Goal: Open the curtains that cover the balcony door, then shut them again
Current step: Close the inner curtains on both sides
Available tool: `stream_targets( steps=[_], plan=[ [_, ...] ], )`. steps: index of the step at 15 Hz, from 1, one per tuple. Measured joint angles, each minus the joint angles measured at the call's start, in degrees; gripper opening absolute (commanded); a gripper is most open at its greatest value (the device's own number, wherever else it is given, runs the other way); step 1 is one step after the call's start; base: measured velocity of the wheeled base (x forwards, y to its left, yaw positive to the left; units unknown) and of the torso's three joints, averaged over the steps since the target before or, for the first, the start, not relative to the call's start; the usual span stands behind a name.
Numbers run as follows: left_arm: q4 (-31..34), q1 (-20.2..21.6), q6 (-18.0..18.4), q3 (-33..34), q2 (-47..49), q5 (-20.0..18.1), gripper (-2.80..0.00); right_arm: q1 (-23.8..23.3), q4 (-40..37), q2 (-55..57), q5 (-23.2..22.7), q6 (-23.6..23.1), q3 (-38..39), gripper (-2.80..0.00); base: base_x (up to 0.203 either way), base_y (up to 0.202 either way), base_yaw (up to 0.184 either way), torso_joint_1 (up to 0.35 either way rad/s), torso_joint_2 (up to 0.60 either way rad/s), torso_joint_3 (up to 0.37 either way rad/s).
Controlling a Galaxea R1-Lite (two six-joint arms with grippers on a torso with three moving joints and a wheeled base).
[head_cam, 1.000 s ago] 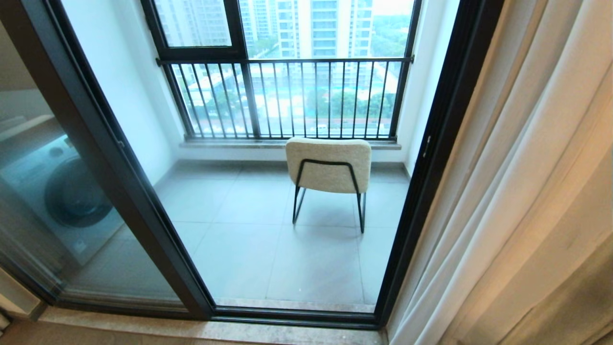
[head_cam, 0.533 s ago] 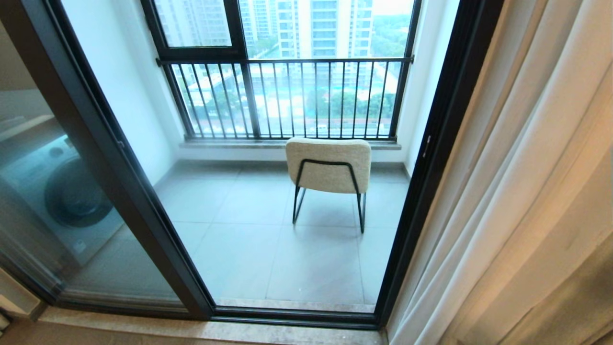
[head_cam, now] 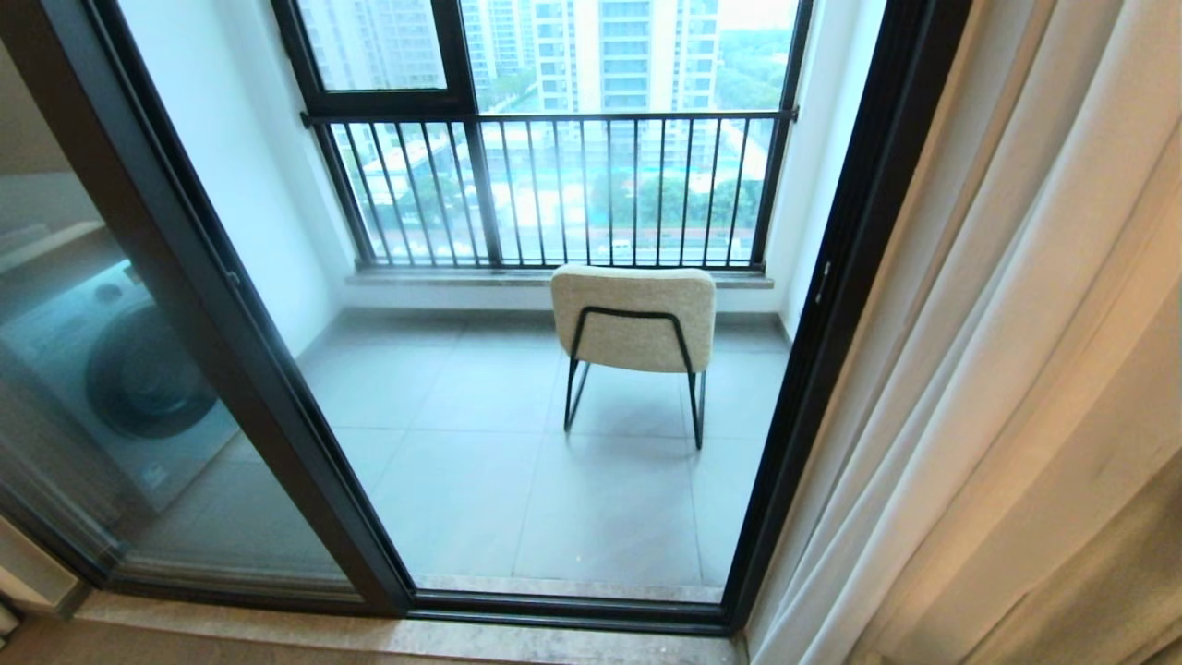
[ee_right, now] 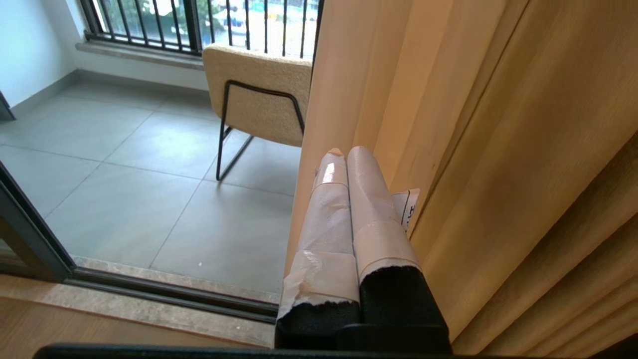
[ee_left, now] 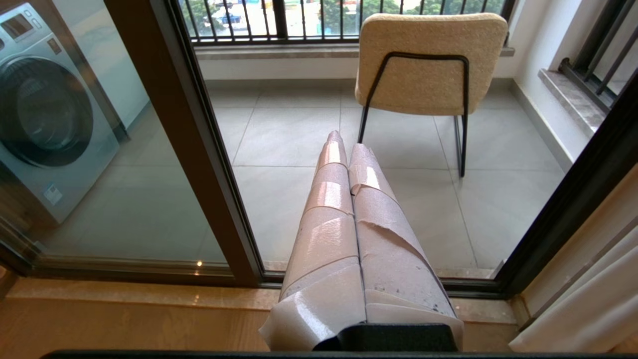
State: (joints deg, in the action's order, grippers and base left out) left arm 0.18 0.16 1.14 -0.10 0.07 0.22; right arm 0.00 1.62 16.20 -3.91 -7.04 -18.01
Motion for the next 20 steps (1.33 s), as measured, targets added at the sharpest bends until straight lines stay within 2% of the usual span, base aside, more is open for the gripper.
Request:
stream_targets(
  steps=[7,13,14,20],
  plan=[
    [0.0,0.0,0.0,0.0,0.0,0.0,-2.8,0.0,0.3,15.1,-0.1,1.4,-10.7,-2.8,0.0,0.0,0.0,0.0,0.0,0.0],
    [0.0,0.0,0.0,0.0,0.0,0.0,-2.8,0.0,3.7,23.1,-0.3,-0.6,-13.5,-2.8,0.0,0.0,0.0,0.0,0.0,0.0],
    [0.0,0.0,0.0,0.0,0.0,0.0,-2.8,0.1,3.4,23.5,-0.4,-1.4,-13.5,0.0,0.0,0.0,0.0,0.0,0.0,0.0],
    [0.0,0.0,0.0,0.0,0.0,0.0,-2.8,0.0,3.9,28.0,-0.3,-1.5,-16.1,0.0,0.0,0.0,0.0,0.0,0.0,0.0]
  ],
)
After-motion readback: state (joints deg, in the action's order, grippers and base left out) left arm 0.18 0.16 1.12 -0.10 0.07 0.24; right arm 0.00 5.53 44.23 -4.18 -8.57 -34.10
